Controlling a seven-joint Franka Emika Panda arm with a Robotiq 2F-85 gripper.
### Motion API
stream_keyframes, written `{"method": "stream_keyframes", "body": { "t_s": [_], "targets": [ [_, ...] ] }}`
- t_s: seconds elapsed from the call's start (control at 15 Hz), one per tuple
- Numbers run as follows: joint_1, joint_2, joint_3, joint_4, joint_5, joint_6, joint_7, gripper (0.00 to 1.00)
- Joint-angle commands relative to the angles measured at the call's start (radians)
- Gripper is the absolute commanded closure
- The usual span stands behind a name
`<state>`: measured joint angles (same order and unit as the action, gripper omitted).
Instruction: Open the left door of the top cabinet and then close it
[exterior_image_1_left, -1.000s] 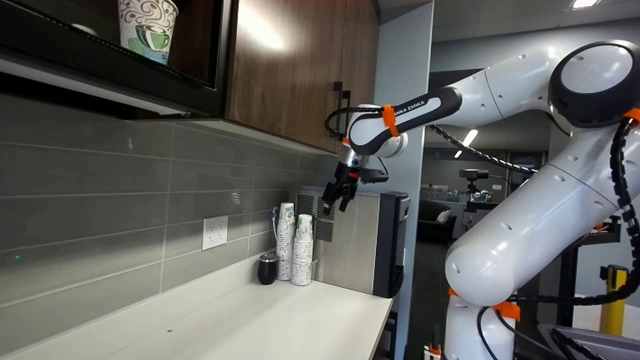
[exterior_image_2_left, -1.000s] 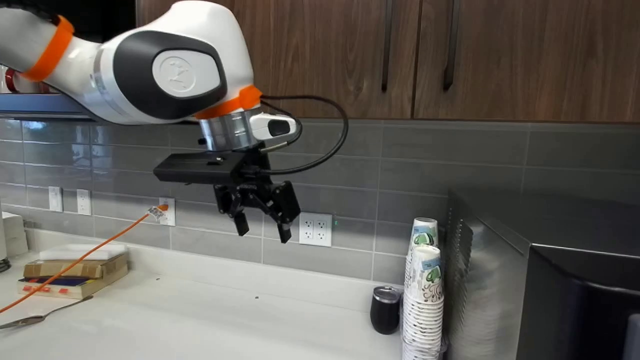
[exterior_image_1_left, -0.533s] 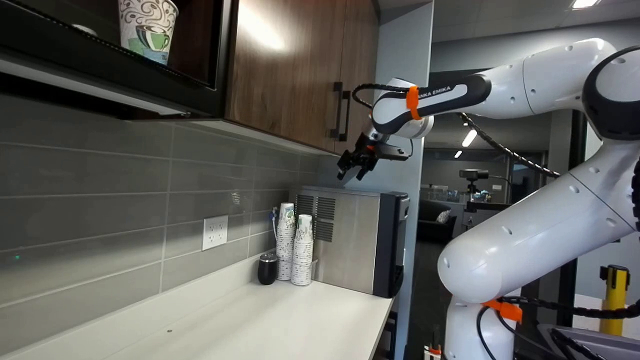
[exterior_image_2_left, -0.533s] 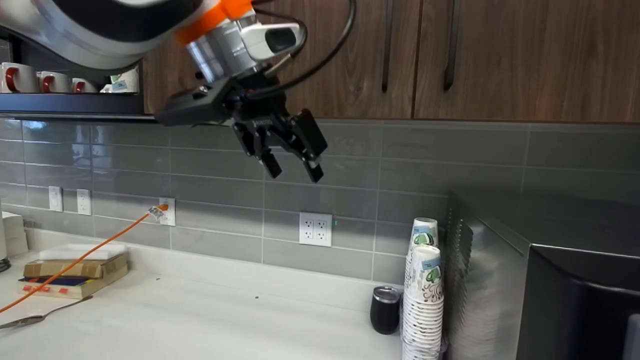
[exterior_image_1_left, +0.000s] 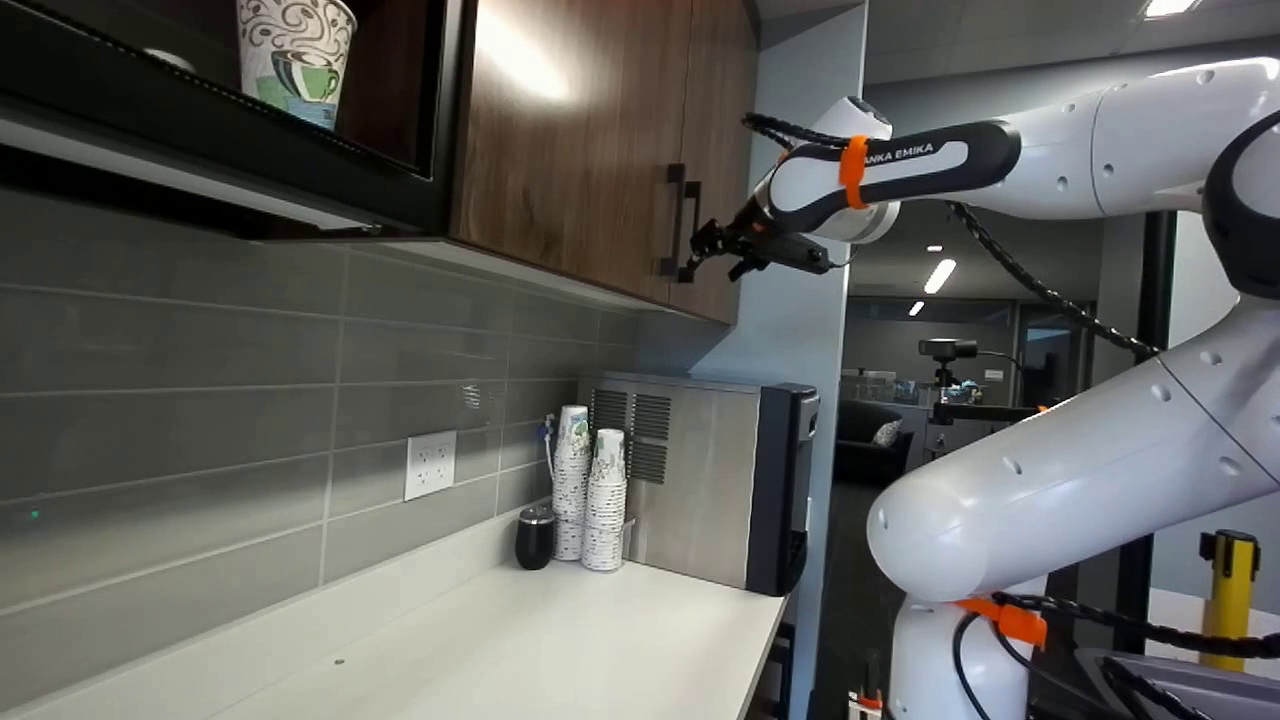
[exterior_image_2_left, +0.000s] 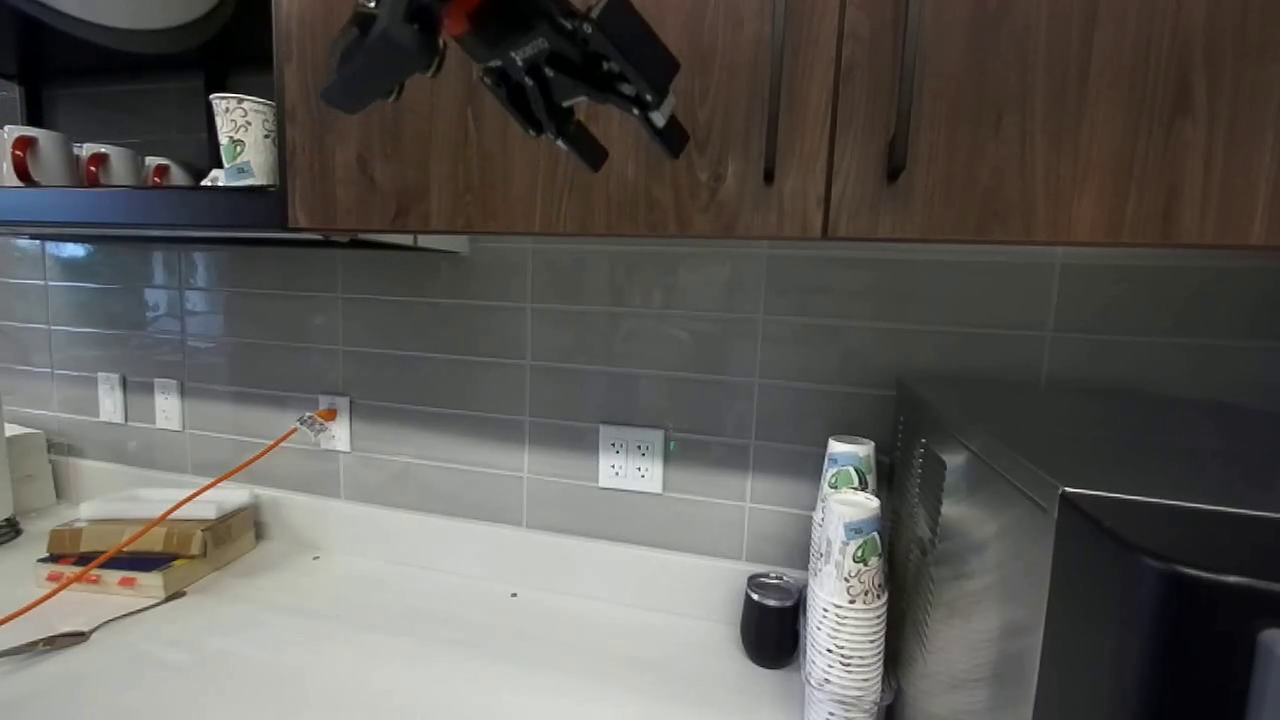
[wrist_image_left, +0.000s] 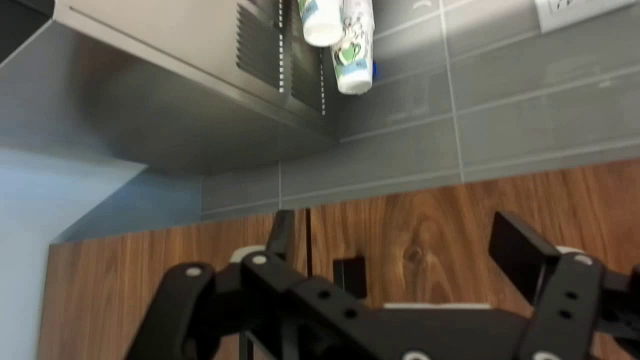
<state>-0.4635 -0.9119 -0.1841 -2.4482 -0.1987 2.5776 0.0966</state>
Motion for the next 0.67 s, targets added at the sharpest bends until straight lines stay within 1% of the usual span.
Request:
{"method": "stream_keyframes", "body": {
  "t_s": [0.0, 0.13, 0.33, 0.47, 0.6],
  "targets": [
    [-0.085, 0.054, 0.056, 0.043, -0.018, 0.177, 0.101, 0.0],
    [-0.149, 0.092, 0.091, 0.065, -0.02, 0.294, 0.137, 0.0],
    [-0.285, 0.164, 0.166, 0.101, -0.008, 0.448, 0.169, 0.0],
    [-0.387, 0.206, 0.228, 0.127, 0.008, 0.507, 0.183, 0.0],
    [-0.477, 0.229, 0.287, 0.142, 0.026, 0.537, 0.194, 0.0]
  ]
}}
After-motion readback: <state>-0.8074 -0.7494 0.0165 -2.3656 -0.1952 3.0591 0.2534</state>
